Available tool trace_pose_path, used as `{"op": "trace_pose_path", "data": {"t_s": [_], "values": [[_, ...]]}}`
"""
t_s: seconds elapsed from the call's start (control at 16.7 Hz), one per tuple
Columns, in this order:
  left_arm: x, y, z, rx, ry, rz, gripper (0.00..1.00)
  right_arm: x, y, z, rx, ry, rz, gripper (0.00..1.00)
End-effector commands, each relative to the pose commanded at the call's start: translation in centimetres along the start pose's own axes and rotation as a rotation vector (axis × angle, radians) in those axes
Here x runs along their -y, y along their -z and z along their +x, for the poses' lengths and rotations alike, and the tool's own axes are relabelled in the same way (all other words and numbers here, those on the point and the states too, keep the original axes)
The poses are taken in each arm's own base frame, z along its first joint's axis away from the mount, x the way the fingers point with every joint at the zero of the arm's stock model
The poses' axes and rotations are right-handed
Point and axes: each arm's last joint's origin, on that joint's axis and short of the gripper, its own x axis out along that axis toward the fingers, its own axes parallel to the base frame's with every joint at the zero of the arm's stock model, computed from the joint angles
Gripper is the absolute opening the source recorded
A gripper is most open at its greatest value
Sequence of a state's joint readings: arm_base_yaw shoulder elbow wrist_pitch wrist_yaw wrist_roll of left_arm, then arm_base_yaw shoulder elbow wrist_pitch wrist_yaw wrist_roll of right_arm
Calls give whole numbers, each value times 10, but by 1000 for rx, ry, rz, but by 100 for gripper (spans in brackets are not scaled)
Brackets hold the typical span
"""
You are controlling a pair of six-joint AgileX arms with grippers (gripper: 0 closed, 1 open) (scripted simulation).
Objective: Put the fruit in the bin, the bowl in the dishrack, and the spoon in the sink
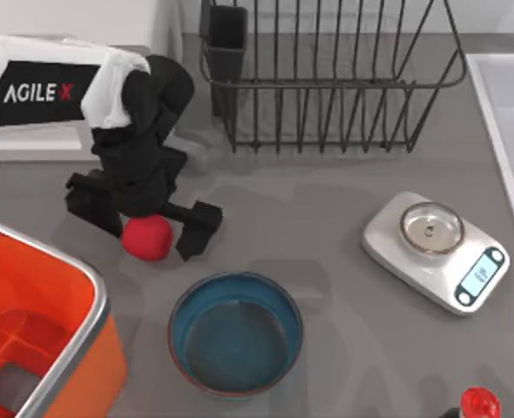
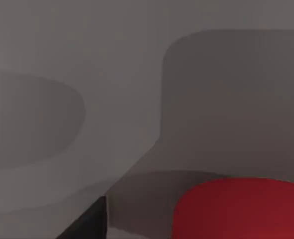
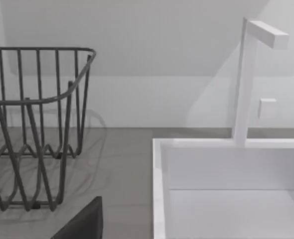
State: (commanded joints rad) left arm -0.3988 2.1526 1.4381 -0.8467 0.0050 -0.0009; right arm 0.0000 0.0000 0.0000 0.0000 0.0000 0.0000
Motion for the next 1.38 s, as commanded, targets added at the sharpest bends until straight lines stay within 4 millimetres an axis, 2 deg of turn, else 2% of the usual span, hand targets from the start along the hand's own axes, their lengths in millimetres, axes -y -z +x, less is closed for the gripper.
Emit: {"op": "trace_pose_path", "data": {"t_s": [0.48,0.96,1.08,1.2,1.38], "values": [[0,0,0,0,0,0,2,0,0,0,0,0,0,100],[0,0,0,0,0,0,0,0,0,0,0,0,0,100],[1,0,-8,15,-4,7,0,0,0,0,0,0,0,100],[12,0,-13,17,-30,43,0,0,0,0,0,0,0,100],[32,-2,-33,19,-78,113,0,0,0,0,0,0,0,100]]}}
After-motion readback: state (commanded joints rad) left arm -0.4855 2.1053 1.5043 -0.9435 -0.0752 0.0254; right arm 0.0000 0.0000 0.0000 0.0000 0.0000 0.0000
